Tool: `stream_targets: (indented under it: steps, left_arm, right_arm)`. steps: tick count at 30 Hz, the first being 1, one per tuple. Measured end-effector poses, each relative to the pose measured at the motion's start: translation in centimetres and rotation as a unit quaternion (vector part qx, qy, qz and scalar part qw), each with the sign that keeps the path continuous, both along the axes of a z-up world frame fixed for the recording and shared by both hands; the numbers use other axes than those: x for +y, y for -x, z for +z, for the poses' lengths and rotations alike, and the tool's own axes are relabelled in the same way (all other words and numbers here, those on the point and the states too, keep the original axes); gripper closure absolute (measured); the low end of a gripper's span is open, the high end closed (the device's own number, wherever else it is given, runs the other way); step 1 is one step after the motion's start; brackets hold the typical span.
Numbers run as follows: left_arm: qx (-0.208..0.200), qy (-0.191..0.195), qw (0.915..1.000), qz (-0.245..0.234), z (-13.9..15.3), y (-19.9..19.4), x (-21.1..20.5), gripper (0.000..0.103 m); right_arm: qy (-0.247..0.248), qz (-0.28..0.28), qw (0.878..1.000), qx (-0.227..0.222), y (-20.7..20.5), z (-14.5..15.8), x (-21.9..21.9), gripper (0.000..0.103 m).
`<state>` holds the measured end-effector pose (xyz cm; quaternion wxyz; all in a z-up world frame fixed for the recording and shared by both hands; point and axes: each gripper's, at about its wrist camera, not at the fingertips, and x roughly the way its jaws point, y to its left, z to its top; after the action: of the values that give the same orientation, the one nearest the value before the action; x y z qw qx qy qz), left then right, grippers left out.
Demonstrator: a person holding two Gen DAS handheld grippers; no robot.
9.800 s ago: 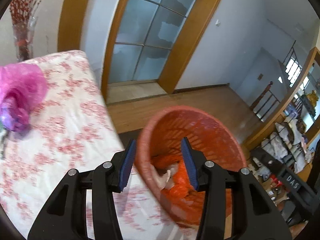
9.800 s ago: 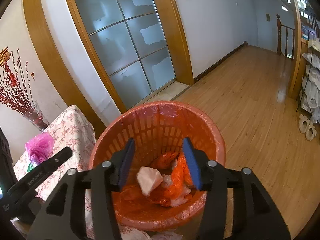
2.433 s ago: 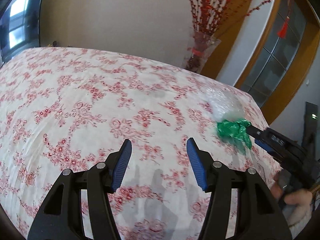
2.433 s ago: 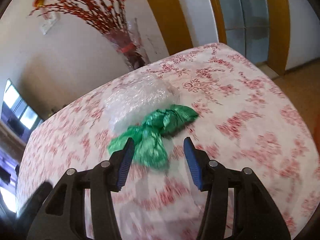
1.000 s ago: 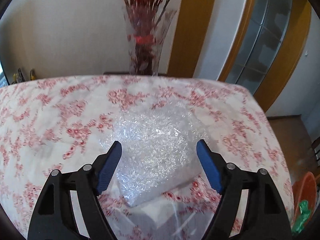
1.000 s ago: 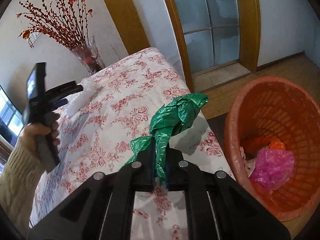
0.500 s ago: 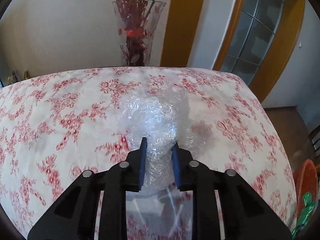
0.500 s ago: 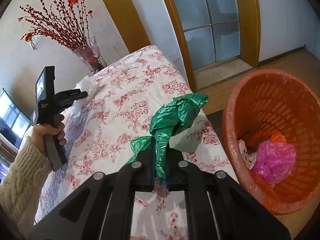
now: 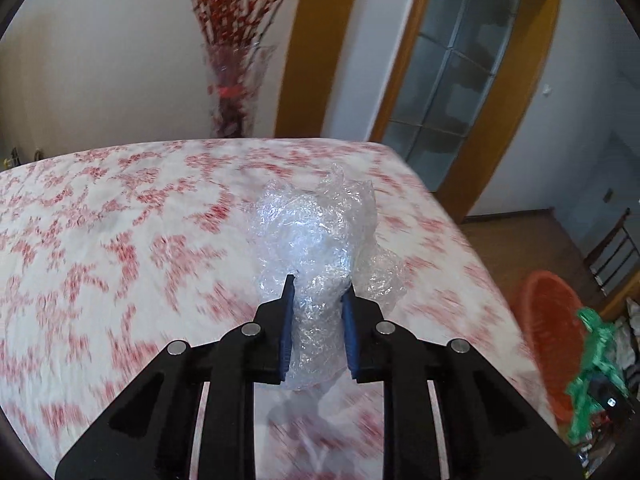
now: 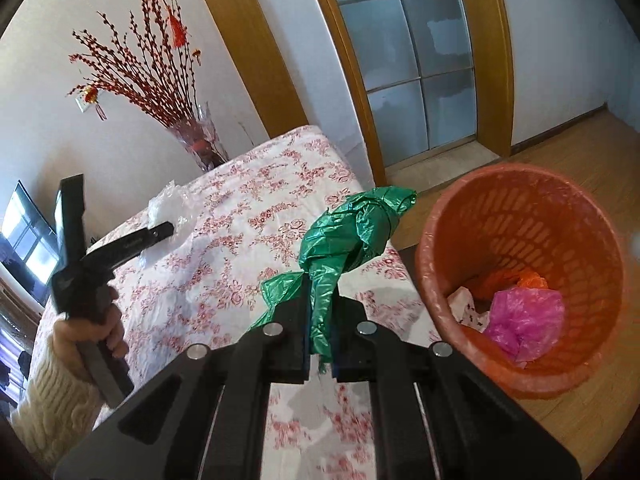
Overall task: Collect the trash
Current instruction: 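Carry the bubble wrap and green bag over the wastebasket and open both tools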
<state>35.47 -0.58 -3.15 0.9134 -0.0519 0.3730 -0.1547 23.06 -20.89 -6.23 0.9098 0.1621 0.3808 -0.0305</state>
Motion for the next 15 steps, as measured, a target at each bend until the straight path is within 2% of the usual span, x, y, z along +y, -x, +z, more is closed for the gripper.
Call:
stream_targets:
  steps: [8,15]
  left_arm:
    - [-0.025,0.029,0.9984,-0.043,3.0,6.1,-3.6,0.082]
    - [-0.029,0.048,0.9954,-0.077,4.0,9.7,-6.5,0.082]
  right_arm:
    - [0.025,-0.014,0.999,-0.025,4.5,2.0,-1.1,0.095]
    - [0.032,-0.041,0.998,-0.036,7.6,2.8,-3.2,0.095]
